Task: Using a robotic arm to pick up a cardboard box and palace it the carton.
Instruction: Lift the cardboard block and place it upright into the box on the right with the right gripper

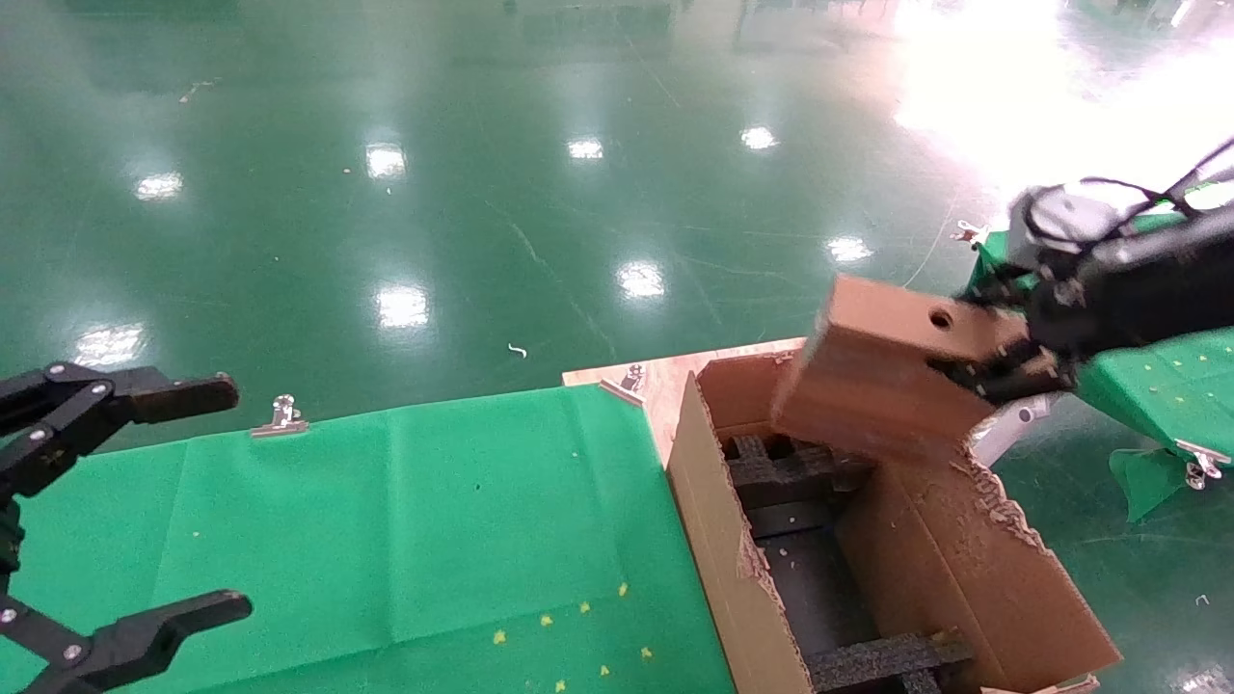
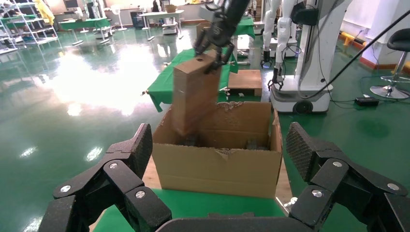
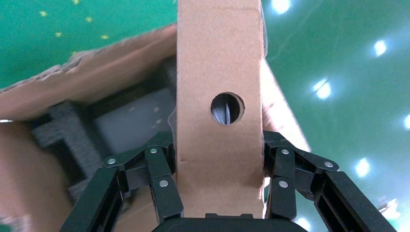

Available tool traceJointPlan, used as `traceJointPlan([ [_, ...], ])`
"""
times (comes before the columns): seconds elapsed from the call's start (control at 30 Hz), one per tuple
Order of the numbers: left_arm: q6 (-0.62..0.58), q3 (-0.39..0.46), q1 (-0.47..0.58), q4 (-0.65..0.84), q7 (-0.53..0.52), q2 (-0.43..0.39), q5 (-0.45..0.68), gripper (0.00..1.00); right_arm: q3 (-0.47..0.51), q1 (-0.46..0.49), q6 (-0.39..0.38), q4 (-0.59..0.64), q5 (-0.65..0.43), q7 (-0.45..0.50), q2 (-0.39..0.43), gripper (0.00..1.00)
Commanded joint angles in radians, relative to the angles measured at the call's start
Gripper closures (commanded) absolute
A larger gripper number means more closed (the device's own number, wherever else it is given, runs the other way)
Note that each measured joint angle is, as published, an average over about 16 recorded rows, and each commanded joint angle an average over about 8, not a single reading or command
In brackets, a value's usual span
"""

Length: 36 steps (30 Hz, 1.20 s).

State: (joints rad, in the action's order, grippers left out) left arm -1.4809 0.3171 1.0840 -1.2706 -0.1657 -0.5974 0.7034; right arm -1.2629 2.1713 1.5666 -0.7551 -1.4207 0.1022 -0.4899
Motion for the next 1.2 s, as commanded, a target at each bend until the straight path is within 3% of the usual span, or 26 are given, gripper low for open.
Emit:
traceJointPlan([
  [0.03,0.0,0.0,0.0,0.0,0.0,0.0,0.0,0.0,-0.011,-0.011,-0.004,-0.022,0.007,0.021,0.042,1.0],
  [0.3,0.0,0.0,0.0,0.0,0.0,0.0,0.0,0.0,-0.034,-0.051,-0.031,-0.119,0.011,0.091,0.112,1.0],
  [0.7,0.001,0.0,0.0,0.0,0.0,0.0,0.0,0.0,-0.041,-0.072,-0.076,-0.127,0.006,0.143,0.115,1.0],
  [0.83,0.001,0.0,0.0,0.0,0.0,0.0,0.0,0.0,-0.046,-0.114,-0.156,-0.146,0.017,0.281,0.131,1.0],
  [1.03,0.001,0.001,0.0,0.001,0.0,0.0,0.0,0.0,-0.064,-0.192,-0.289,-0.242,0.04,0.593,0.2,1.0],
  [1.2,0.001,0.001,0.0,0.001,0.001,0.0,-0.001,0.0,-0.092,-0.242,-0.393,-0.348,-0.002,0.866,0.258,1.0],
])
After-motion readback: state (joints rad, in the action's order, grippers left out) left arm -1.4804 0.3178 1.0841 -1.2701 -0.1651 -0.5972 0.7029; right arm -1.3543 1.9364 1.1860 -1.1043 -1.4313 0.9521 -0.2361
